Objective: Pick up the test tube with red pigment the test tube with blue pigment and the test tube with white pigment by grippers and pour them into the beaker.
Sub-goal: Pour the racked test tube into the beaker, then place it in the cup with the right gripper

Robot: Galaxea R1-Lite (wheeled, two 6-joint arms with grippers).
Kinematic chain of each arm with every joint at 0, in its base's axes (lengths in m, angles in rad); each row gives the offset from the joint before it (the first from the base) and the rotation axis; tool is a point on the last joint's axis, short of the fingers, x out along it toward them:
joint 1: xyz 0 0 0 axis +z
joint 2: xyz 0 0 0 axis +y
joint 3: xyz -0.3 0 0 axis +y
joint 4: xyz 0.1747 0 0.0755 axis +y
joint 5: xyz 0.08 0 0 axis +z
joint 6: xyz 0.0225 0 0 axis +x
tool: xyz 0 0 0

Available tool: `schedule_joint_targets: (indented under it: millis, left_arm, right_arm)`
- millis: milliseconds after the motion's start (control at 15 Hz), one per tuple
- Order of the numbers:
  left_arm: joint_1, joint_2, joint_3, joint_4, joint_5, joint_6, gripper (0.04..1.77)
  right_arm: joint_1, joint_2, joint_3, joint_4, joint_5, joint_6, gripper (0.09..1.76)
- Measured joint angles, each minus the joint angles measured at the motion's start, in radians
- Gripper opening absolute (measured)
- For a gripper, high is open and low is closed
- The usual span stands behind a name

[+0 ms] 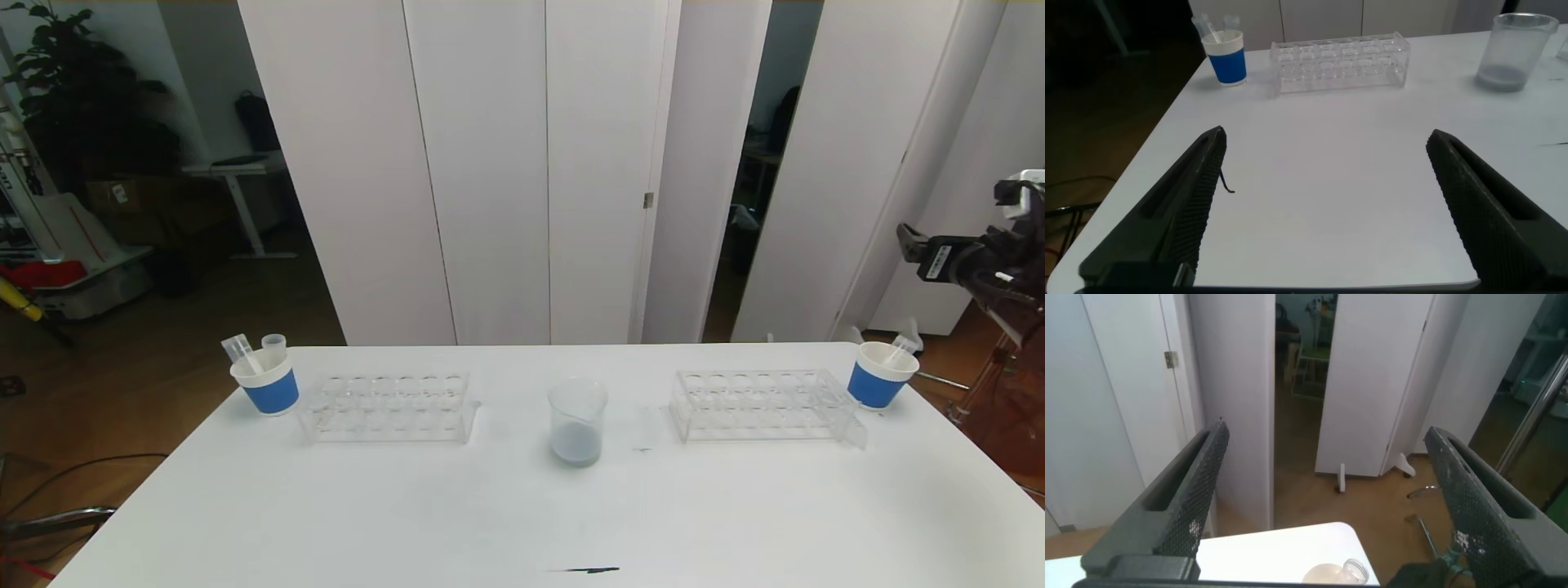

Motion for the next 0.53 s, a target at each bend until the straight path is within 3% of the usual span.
schedule_joint_targets:
  millis: [533]
  left_arm:
    - [0.0,0.0,0.0,0.0,0.0,0.0,1.75]
  right_arm:
    - [0.104,-0.92,0.243,0.636,0.102,-0.005,1.71]
